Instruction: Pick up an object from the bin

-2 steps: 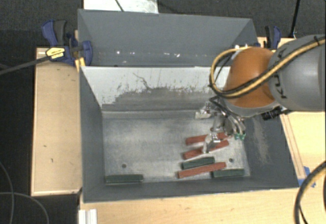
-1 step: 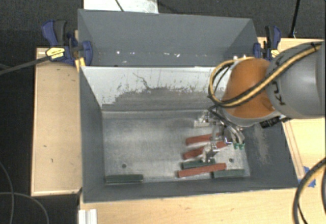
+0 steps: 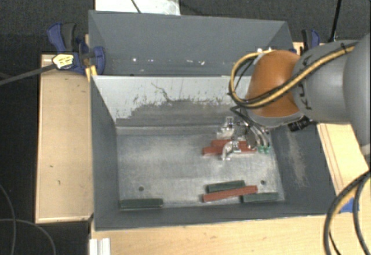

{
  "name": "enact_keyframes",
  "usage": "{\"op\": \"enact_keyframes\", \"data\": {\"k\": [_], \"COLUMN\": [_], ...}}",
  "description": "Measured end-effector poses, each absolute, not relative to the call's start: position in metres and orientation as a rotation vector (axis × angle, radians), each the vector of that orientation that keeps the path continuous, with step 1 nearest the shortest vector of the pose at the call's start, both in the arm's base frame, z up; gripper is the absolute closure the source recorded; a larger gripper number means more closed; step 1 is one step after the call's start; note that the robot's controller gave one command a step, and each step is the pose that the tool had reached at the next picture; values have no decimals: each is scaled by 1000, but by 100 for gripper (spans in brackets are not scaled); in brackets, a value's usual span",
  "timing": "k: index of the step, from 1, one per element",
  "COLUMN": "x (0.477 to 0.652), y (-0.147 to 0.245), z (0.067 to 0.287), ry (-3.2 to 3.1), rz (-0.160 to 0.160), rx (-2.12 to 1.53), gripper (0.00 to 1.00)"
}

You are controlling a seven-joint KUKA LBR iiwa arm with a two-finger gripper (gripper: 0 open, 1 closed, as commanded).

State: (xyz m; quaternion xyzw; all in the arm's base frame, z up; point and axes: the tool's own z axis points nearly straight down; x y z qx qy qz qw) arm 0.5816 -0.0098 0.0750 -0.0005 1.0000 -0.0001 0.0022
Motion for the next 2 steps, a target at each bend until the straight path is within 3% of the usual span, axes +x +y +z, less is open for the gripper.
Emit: {"op": "enact_keyframes", "data": {"k": [2], "x": [580], "y": [-10], "z": [79], "ry": [3140], "rz": [-1], "rx": [-3], "gripper": [100]}}
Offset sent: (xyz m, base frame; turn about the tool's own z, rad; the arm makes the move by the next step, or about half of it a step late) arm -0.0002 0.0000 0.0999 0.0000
